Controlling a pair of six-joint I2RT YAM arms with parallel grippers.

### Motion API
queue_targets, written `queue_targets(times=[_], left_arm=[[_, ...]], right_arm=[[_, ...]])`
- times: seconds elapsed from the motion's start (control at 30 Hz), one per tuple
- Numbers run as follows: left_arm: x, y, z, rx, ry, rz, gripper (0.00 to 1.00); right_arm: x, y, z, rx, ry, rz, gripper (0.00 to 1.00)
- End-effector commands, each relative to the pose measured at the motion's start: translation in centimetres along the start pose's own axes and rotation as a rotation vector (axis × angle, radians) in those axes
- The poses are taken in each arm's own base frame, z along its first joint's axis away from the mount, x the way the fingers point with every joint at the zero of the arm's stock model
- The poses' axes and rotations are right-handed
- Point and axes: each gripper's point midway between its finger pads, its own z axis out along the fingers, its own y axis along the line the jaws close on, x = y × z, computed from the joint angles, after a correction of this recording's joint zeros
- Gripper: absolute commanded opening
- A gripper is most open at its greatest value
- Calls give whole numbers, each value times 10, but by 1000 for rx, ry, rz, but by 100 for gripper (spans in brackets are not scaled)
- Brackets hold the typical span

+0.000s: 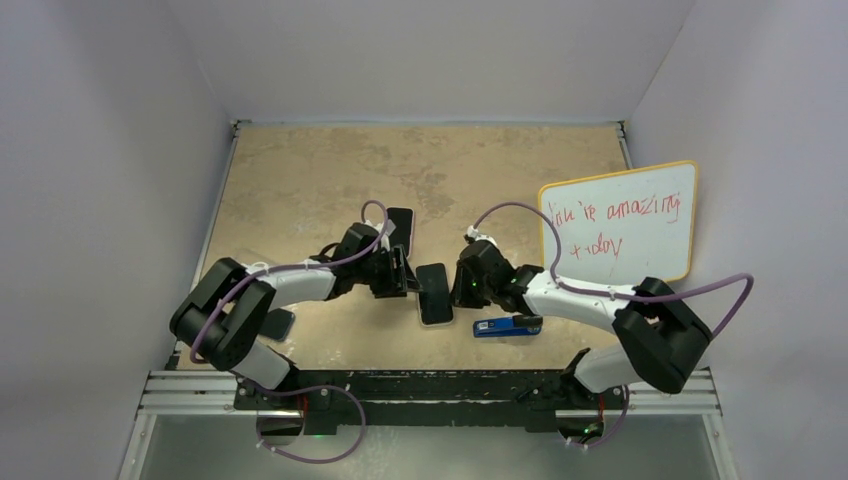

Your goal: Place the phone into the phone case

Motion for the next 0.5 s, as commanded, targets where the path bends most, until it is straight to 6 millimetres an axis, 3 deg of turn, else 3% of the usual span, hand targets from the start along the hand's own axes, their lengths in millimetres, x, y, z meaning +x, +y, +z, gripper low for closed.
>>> queue_targets(times=[0.0, 0.13, 0.23, 0.33, 0.47], left_arm=[[-1, -10, 5, 51, 5, 16, 50], [3, -10, 10, 53, 23, 23, 41], [5, -10, 8, 50, 20, 29, 37], [7, -10, 7, 43, 19, 31, 35], [8, -13, 4, 60, 22, 33, 31]], right_arm=[[-7, 21, 4, -80, 9, -38, 17], [3, 33, 14, -146, 77, -80, 3], [6, 39, 17, -188, 87, -75, 0], [4, 40, 14, -190, 80, -67, 1], [-3, 37, 1, -166, 34, -25, 15]])
